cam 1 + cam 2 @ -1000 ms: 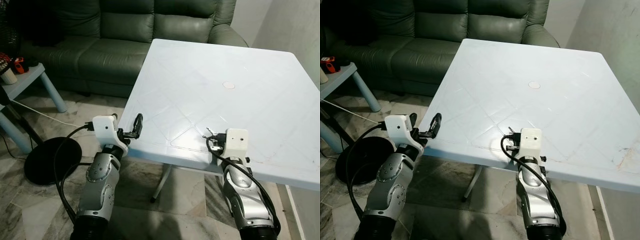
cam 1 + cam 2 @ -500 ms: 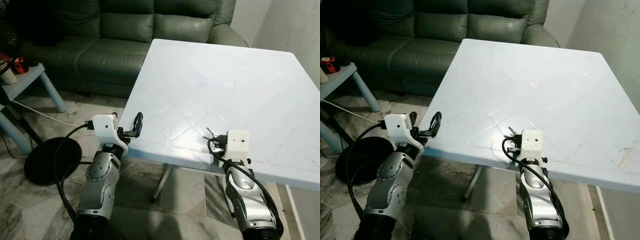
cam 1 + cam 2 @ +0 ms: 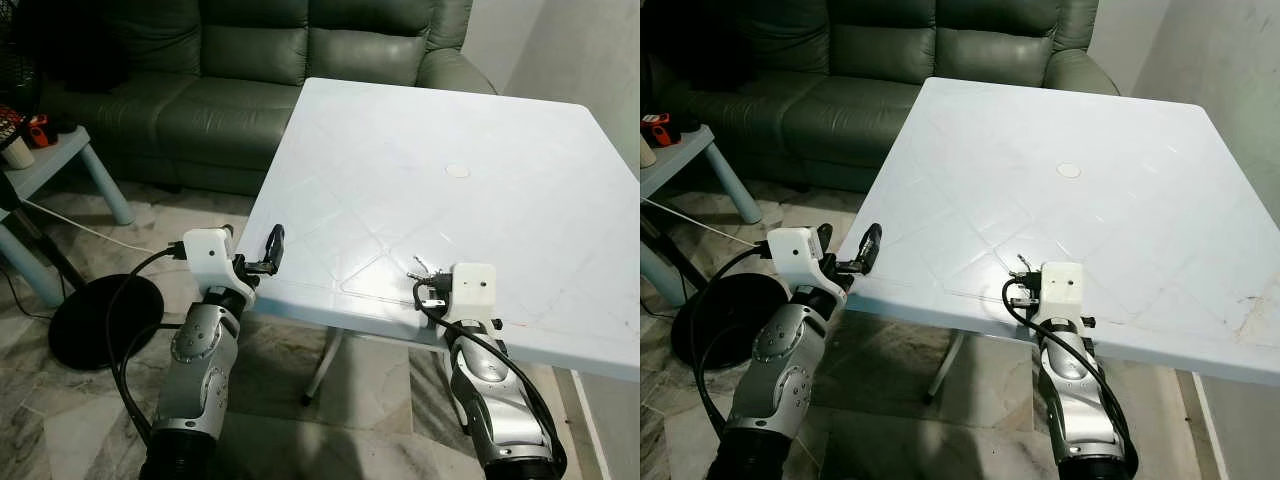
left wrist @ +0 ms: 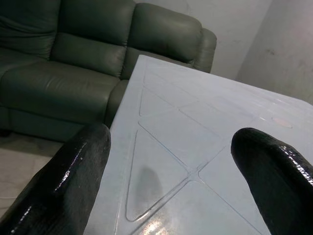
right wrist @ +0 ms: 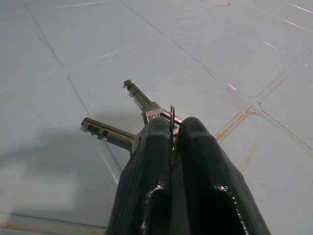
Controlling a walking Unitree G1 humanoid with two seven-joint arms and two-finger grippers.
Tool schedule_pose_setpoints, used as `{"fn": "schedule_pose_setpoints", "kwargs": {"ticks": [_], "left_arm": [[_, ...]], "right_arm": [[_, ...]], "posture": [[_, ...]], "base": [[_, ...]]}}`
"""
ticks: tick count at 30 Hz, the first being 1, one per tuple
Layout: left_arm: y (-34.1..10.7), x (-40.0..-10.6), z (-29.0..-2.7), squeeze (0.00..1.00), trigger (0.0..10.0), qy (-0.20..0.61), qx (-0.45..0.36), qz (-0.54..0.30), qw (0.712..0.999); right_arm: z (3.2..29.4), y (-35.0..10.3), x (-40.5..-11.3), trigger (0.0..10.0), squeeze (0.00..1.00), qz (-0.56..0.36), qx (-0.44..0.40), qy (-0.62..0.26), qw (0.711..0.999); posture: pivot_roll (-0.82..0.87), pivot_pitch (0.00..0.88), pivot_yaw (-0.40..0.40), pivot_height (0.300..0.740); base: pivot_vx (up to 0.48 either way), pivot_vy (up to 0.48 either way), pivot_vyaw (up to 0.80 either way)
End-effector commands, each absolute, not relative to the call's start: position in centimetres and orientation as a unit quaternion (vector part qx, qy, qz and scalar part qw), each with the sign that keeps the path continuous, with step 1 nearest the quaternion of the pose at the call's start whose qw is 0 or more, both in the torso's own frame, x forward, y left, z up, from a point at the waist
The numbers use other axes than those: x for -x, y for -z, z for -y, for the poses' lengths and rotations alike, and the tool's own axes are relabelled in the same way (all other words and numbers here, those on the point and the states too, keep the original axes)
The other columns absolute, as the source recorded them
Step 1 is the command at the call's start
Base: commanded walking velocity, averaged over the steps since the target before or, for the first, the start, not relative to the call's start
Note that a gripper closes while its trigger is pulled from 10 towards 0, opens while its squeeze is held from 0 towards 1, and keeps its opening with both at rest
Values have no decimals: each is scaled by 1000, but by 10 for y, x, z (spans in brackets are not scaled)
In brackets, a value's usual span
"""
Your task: Hang keys on a hook
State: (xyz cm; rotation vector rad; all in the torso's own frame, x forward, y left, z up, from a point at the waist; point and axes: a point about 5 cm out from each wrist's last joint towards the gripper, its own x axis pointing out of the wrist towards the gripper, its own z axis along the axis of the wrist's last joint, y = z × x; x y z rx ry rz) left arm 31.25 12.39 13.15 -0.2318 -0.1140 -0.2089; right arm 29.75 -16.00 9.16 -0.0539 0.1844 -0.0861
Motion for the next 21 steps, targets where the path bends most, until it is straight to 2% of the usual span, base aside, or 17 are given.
{"fn": "schedule_pose_setpoints", "kwargs": {"ticks": [1,18,21], "left_arm": [[-134,-313,-125,0,10000,100,111,61,987],[-132,-316,-127,0,10000,108,96,51,988],[-141,-324,-131,0,10000,112,78,62,989]], "right_arm": [[161,-91,-295,0,0,-92,27,43,995],[158,-110,-306,0,0,-39,33,30,998],[158,-132,-315,0,0,32,111,12,993]], "posture": [[-26,89,-40,732],[-32,56,-38,732],[-33,37,-33,732]], "base": [[0,0,0],[0,0,0],[0,0,0]]}}
